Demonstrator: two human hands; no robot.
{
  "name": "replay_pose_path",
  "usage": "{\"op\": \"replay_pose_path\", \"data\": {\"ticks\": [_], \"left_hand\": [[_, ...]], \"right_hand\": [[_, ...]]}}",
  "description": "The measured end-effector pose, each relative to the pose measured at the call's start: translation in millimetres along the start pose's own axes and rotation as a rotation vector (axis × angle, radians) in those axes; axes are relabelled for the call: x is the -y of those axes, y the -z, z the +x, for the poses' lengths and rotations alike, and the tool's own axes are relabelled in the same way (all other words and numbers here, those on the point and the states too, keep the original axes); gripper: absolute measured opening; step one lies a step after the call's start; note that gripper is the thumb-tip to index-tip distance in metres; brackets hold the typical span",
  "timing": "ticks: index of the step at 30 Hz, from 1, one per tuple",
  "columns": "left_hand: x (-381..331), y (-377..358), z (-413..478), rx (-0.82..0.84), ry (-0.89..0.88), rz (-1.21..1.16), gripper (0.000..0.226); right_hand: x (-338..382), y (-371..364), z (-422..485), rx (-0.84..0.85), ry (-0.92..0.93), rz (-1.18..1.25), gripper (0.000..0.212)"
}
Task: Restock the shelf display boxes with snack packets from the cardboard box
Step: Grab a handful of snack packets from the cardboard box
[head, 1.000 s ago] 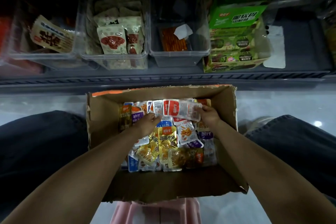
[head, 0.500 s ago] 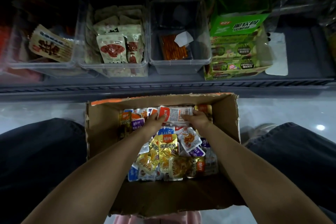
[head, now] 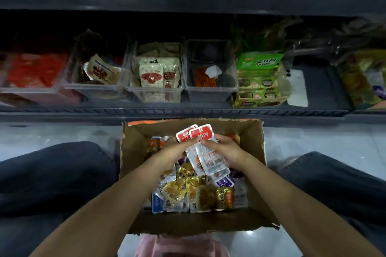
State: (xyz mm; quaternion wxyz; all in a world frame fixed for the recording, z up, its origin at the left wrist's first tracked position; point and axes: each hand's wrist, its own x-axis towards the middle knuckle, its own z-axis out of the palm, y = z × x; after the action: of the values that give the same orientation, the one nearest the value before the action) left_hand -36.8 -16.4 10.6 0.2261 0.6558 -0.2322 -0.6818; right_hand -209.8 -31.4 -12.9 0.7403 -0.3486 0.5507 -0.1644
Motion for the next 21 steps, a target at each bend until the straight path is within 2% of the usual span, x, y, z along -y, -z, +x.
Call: {"op": "replay_pose_path", "data": {"ticks": [3,9,16,21], "left_hand": [[-22.2,-8.6,-20.9,0.084,-0.085,-0.235,0.031],[-52.0,-16.7,-61.4,-0.04,-0.373,-0.287,0.015],[-66.3,-12.2,-94.1,-0.088,-0.555,-0.073,0.026],[-67.7,-34.8,-112.2,-0.021,-0.554,0.07,0.029]], "right_hand": [[34.9,-11.4,-24.5,-0.104,0.161,0.192,0.038],[88.9,-16.9,-75.4,-0.276,0.319,0.271,0.009],[101.2,-21.3,-122.8,-0.333,0.414,0.088,0.011],[92.3,-49.2,-127.2,-0.347,0.451,0.059,0.018]]}}
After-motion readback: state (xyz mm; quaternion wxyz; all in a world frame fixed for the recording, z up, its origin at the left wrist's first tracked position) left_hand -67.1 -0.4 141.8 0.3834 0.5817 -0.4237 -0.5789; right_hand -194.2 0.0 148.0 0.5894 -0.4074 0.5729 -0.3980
